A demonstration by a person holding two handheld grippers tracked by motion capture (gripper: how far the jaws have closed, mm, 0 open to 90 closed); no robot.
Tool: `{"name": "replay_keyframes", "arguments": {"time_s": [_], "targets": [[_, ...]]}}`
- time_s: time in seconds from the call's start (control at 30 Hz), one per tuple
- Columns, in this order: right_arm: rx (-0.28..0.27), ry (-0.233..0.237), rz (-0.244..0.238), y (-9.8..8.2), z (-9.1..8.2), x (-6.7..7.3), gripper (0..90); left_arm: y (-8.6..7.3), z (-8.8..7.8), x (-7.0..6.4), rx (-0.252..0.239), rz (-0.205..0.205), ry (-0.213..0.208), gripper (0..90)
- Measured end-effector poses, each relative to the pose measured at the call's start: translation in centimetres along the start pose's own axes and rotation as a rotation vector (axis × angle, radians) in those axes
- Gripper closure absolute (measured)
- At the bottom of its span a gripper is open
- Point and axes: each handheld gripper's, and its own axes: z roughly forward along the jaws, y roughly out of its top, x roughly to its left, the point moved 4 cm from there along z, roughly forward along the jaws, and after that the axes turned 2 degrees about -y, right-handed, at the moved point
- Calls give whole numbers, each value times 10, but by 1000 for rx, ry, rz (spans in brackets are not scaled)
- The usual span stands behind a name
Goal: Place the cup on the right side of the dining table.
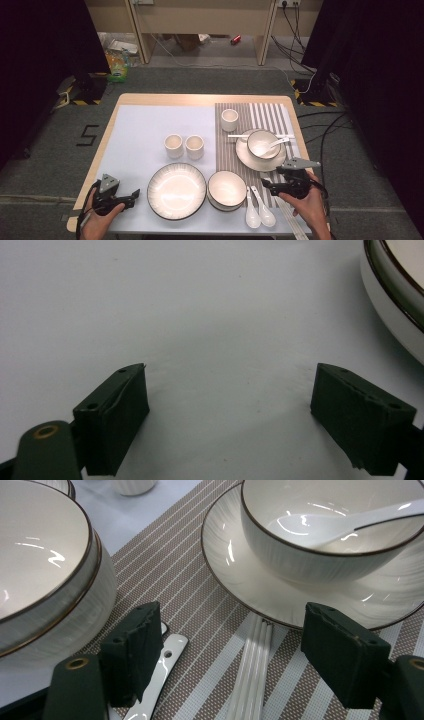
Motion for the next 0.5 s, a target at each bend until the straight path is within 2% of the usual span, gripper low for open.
{"name": "replay_keyframes", "arguments": {"time_s": [0.23, 0.5], "targets": [[4, -11, -1, -5, 0, -2, 248, 0, 0, 0, 1, 0, 0, 144], [-12, -12, 19, -15, -1, -5, 245, 0, 0, 0, 2, -1, 0, 144]]}}
